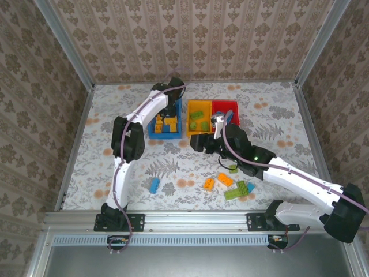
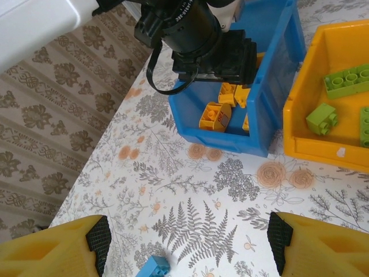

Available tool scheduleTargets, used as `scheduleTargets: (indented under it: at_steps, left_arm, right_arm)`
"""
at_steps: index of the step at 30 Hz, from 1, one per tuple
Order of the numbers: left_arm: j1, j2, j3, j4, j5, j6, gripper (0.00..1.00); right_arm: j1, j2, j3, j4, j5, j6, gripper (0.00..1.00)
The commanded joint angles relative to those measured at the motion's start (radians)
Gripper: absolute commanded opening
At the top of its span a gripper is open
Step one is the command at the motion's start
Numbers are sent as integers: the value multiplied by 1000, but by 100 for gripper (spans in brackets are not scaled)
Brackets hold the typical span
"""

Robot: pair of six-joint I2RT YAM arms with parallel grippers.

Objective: Sort the legos into containers by color

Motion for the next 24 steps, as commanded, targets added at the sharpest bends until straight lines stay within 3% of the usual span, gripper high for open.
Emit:
scheduleTargets:
  at_steps: [1,10,16,24]
  left_arm:
    - [-21,-101,17,-20,4,-24,58]
    - [-83,-374,-151,68,23,-90,47]
    - [-160,-653,-411,124,21,-143,47]
    - [-269,-984,-778,31,32,-269,52]
  right_arm:
    - [-10,-41,-22,-24,13,-2,75]
    - [-17,-119,-47,-170,86,-31,74]
    - [-15,-134,-45,-266,93,-22,73]
    - [62,-98,-61,-287,114,20,70]
